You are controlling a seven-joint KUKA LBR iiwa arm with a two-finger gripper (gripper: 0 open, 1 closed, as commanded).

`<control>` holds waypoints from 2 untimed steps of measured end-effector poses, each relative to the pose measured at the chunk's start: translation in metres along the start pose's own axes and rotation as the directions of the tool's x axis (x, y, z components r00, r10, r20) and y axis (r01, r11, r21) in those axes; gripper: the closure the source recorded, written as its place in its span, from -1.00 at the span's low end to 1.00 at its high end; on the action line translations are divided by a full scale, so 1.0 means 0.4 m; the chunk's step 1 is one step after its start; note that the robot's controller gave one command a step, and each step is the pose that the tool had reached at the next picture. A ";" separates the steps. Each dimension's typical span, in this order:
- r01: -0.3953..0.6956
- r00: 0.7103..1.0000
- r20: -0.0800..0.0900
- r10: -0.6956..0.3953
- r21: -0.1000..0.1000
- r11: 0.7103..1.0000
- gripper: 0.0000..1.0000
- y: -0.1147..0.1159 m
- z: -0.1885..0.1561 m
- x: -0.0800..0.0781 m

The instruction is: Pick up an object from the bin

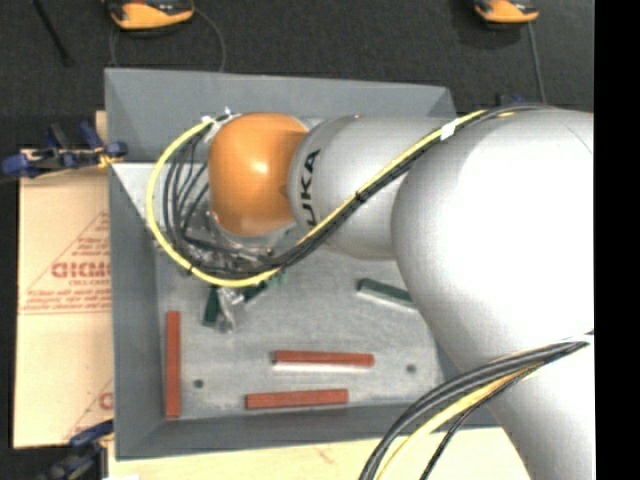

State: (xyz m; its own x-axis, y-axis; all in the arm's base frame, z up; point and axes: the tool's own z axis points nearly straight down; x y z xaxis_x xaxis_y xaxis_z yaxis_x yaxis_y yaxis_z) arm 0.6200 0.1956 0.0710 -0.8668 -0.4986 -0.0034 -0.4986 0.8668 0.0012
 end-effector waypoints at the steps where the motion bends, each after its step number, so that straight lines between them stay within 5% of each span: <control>1: -0.006 1.000 0.000 0.006 0.000 1.000 1.00 -0.004 0.000 0.000; 2: 0.307 0.952 0.007 -0.307 0.006 0.952 1.00 0.002 -0.314 -0.019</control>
Offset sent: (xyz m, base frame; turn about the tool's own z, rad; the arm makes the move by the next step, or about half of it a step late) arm 0.0000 0.0000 0.0000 0.0000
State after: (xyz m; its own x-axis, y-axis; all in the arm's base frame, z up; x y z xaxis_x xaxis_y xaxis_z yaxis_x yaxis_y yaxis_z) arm 0.6258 0.1997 0.1966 -0.6716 -0.7408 -0.0102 -0.7408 0.6717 -0.0059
